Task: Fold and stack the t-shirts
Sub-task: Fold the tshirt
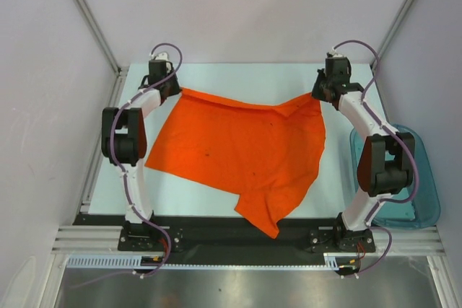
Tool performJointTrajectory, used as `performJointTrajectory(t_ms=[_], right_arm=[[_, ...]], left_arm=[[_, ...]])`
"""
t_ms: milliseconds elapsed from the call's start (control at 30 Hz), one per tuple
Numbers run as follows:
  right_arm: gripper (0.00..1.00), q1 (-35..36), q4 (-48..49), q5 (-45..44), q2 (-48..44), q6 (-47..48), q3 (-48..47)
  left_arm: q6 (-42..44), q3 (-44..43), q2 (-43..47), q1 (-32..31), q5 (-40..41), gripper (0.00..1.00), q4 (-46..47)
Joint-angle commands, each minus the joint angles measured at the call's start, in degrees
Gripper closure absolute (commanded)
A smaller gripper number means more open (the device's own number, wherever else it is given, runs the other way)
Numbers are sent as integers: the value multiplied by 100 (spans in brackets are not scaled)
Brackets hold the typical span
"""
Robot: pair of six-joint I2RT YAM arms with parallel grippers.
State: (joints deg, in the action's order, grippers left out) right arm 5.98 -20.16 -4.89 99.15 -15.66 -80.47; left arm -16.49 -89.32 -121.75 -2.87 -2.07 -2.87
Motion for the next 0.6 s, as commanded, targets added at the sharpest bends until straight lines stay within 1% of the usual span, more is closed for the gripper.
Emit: performJointTrajectory(t_ms=[0, 67, 167, 233, 267, 400, 533, 567], right_arm=[[100, 26, -110, 233, -98, -139, -453], [100, 44, -242, 260, -246, -271, -391], [100, 61, -689, 277, -492, -473, -234], [100, 61, -848, 295, -668, -578, -119], [100, 44, -953, 400, -748, -665, -58], [100, 35, -1253, 629, -1327, -930, 311], [100, 26, -1595, 945, -1749, -1114, 592], [100, 26, -1805, 1041, -1811, -1141, 628]], left_arm=[[-117, -543, 55, 173, -268, 100, 183], [-187, -499, 81, 260, -364, 100, 121], [-284, -359, 196, 270, -540, 100, 50], [-302, -349, 266, 270, -637, 100, -160], [-302, -384, 301, 418, -672, 100, -265], [-250, -446, 450, 454, -743, 100, -1134], [-249, -139, 767, 498, -532, 100, -1584], [-241, -25, 819, 542, -532, 100, -1646]])
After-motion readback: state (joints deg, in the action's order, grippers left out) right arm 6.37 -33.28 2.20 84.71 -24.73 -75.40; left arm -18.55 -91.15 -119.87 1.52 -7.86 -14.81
